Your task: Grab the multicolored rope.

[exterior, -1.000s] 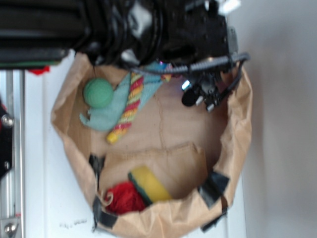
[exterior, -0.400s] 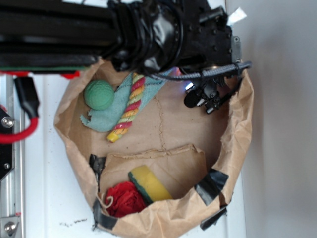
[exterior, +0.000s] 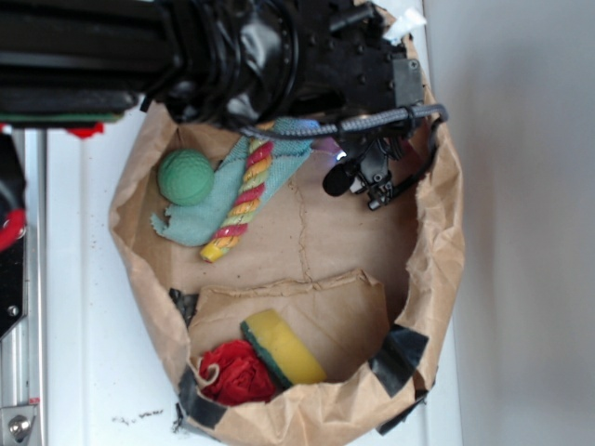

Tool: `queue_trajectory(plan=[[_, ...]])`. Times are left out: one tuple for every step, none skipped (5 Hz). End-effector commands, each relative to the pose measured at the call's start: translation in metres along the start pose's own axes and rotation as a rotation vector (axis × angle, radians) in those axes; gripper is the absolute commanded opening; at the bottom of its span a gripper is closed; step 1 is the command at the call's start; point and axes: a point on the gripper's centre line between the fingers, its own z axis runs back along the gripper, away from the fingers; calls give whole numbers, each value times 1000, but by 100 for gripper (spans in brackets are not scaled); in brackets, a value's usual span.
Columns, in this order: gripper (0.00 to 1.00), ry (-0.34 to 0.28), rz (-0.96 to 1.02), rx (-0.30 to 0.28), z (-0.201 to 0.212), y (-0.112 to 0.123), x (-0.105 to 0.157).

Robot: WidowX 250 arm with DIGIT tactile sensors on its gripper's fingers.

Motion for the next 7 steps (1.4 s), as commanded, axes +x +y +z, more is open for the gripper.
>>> queue_trajectory(plan=[[0, -57, 18, 16, 10, 17, 13], [0, -55, 24, 22, 11, 16, 15], [0, -36, 47, 14, 17, 17, 16], [0, -10, 106, -15, 28, 22, 23], [0, -14, 135, -30, 36, 25, 28], [0, -75, 133, -95, 67, 23, 28], [0, -90, 124, -184, 95, 22, 25]])
